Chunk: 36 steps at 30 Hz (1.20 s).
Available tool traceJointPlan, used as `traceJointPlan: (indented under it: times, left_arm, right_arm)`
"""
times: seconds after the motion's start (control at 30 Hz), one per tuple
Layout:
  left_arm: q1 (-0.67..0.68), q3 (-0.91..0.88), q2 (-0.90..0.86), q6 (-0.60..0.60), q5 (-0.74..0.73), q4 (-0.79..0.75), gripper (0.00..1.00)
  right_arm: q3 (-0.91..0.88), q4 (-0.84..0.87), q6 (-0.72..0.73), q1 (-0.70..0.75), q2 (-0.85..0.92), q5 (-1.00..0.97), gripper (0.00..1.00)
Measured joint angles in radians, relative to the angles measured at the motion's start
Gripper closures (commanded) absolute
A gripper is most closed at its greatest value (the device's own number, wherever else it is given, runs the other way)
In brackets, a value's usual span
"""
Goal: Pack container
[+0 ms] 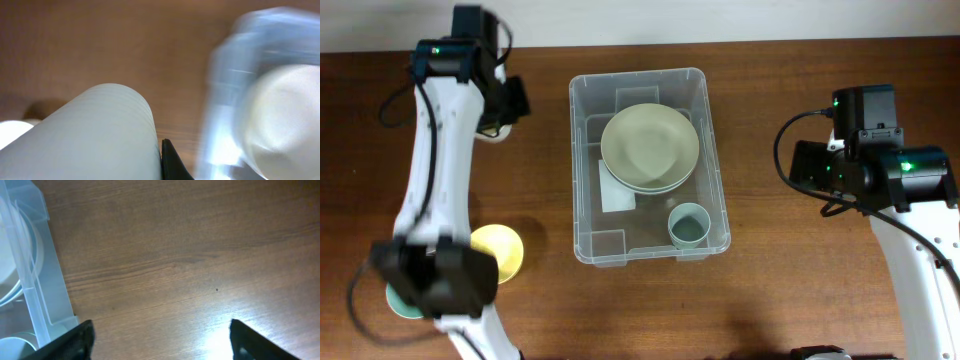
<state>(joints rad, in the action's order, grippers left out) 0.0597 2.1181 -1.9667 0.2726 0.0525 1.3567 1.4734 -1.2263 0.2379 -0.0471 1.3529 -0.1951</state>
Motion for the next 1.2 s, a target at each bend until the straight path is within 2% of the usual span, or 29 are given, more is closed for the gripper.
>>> traceJointPlan:
  times: [0.13, 0.23, 0.4, 0.53, 0.9, 1.2]
  left_arm:
    - [0.128, 0.024, 0.169, 0.0, -0.006, 0.004, 0.99]
    - [0.228, 0.034, 0.237, 0.0, -0.012, 0.037, 0.99]
    - [0.361, 0.028, 0.222, 0.0, -0.038, 0.092, 0.99]
    - [0.456, 0.004, 0.201, 0.0, -0.076, 0.093, 0.99]
    - [0.736, -0.045, 0.13, 0.0, -0.124, 0.089, 0.99]
    - [0.832, -0.05, -0.017, 0.0, -0.135, 0.072, 0.99]
  right_arm:
    - [0.0, -0.014, 0.035, 0.019, 0.0, -0.009, 0.21]
    - [0.0, -0.048, 0.095, 0.1, 0.0, -0.016, 0.2]
    - [0.0, -0.096, 0.136, 0.288, -0.002, 0.035, 0.2]
    - [0.0, -0.12, 0.149, 0.379, -0.002, 0.077, 0.2]
    - [0.0, -0.132, 0.151, 0.39, -0.006, 0.116, 0.18]
    - [0.0, -0.132, 0.151, 0.39, -0.006, 0.118, 0.18]
